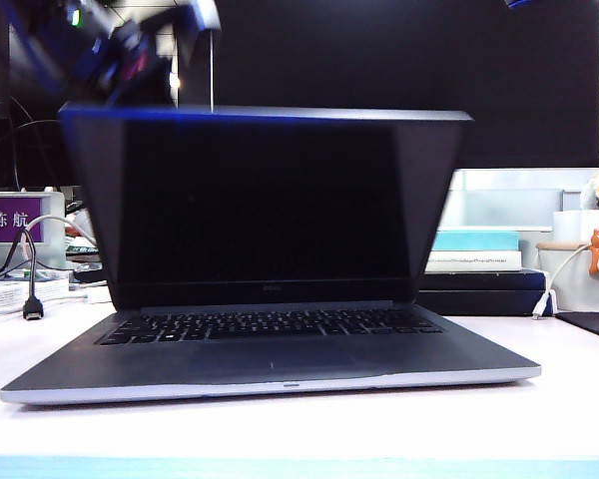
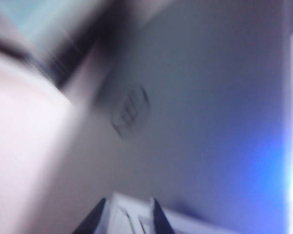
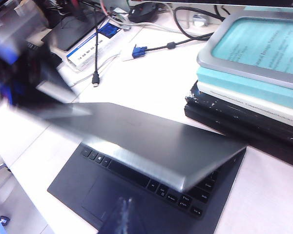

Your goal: Close the lid of the gray laptop.

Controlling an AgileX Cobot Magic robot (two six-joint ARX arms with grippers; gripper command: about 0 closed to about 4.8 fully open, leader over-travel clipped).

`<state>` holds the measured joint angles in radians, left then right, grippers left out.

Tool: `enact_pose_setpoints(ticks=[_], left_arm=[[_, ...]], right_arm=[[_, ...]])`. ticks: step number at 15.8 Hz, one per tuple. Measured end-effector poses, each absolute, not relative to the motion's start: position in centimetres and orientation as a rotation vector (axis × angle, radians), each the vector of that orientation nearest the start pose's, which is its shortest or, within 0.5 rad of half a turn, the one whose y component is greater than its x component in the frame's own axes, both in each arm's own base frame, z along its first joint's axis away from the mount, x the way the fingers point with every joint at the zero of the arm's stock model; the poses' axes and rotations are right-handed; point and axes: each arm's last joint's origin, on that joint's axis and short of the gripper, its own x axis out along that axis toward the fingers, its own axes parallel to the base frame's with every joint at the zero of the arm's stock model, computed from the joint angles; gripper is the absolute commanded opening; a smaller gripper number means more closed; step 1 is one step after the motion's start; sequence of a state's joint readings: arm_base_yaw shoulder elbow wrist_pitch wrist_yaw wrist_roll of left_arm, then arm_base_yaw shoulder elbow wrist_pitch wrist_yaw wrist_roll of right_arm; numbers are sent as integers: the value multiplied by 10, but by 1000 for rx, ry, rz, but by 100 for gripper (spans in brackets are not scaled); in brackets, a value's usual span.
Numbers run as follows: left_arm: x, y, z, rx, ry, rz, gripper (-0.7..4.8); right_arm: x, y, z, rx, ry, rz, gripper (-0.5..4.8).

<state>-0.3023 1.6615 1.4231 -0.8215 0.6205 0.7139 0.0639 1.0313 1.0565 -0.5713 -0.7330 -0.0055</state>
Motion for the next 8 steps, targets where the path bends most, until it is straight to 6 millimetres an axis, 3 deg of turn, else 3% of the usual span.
enact_pose_setpoints(ticks=[8], left_arm=[[304,-121,289,308,786,-1331,120]], right_arm=[[201,32,348,183,546,778,-6]])
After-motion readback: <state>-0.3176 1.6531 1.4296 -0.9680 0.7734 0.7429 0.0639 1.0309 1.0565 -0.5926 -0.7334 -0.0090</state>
